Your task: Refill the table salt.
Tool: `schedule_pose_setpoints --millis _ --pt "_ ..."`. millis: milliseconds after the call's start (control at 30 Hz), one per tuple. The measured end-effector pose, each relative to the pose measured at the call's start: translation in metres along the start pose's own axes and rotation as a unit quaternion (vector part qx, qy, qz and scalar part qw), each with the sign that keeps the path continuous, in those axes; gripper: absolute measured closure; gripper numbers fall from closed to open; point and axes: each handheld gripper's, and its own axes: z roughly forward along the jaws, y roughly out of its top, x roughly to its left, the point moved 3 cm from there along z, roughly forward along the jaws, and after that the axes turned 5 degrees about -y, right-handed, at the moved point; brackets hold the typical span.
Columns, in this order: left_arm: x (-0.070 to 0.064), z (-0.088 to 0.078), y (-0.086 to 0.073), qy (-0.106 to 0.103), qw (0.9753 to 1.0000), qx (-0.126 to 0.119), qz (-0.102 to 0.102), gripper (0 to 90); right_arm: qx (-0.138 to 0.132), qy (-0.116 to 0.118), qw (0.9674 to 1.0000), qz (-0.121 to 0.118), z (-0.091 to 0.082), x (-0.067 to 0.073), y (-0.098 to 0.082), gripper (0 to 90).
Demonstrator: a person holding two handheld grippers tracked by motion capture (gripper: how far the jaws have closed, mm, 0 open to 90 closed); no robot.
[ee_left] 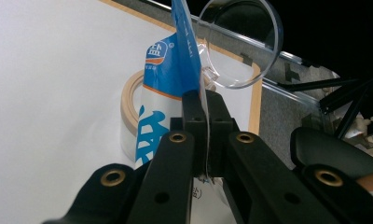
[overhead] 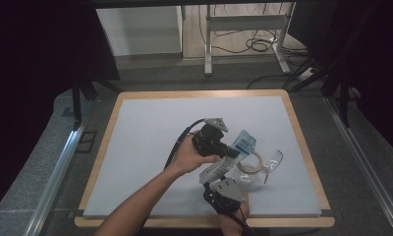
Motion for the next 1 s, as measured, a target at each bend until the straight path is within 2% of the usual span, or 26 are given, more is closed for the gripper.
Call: schedule_pose_setpoints --millis 500,633,800,867,900,933,1000 --pt "-0.004 0.003 0.003 -0.004 0.9999 0.008 0.006 90.0 -0.004 -0.008 1.0000 0.001 -0.001 0.001 0.002 47.7" --pt "-0.005 0.005 0.007 -0.004 0.9997 0.022 0.014 90.0 -0.007 -0.013 0.9999 0.007 -0.002 0.000 0.004 47.7" --pt "-0.003 0.009 0.009 -0.013 0.9995 0.029 0.010 90.0 -0.009 -0.017 0.9998 0.010 -0.003 0.001 0.003 47.9" --pt "-0.003 0.011 0.010 -0.004 0.9993 0.036 0.013 90.0 -0.016 -0.027 0.9995 0.004 -0.005 0.002 0.004 47.8" --pt "-0.002 0.012 0.010 -0.005 0.9991 0.039 0.014 90.0 -0.020 -0.032 0.9993 -0.006 -0.007 0.004 0.005 48.3" --pt "-0.002 0.013 0.011 -0.014 0.9991 0.039 0.011 90.0 -0.021 -0.031 0.9993 -0.006 -0.007 0.005 0.006 48.5" --pt "-0.002 0.012 0.011 -0.017 0.9991 0.036 0.011 90.0 -0.019 -0.029 0.9994 -0.002 -0.007 0.003 0.008 48.4"
